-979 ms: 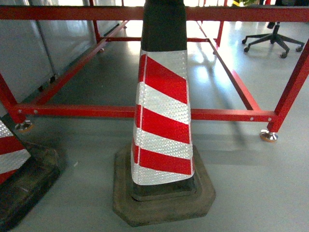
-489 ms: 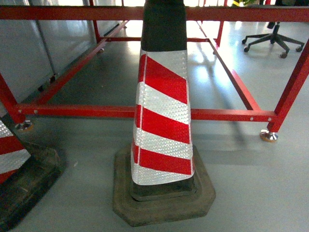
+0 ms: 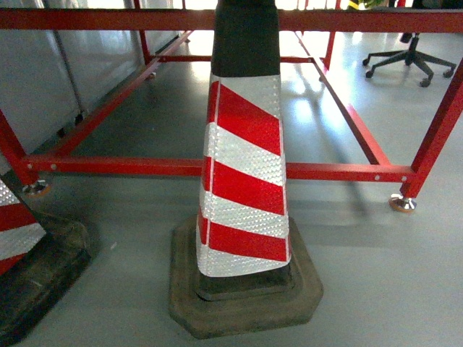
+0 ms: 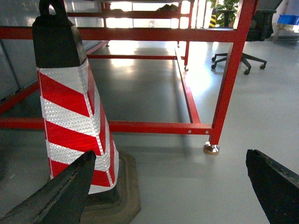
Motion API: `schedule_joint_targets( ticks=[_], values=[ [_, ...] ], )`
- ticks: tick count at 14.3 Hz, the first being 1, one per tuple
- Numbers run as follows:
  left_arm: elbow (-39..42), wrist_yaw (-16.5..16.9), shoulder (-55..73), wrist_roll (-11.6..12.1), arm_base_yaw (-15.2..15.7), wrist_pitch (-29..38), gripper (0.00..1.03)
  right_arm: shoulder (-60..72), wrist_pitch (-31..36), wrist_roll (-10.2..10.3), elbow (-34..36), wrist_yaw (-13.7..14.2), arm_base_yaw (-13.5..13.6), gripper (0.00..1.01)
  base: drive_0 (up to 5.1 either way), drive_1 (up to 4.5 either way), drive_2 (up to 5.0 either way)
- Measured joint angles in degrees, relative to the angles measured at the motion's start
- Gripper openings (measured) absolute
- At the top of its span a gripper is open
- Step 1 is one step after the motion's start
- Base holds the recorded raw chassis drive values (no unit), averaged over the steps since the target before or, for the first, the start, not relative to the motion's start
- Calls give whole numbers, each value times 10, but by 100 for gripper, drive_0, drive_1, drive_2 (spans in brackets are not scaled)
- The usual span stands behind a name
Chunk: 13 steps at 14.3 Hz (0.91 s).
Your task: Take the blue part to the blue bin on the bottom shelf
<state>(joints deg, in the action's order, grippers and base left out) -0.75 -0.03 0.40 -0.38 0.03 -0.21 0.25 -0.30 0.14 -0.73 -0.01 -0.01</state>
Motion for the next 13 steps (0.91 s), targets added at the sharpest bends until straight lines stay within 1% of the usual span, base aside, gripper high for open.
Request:
schedule_joint_targets(
  ticks=[13],
  values=[
    [0,-2,0,2,0,-1,98,0,0,-1,0,-1,0,98,0,0,0]
  ],
)
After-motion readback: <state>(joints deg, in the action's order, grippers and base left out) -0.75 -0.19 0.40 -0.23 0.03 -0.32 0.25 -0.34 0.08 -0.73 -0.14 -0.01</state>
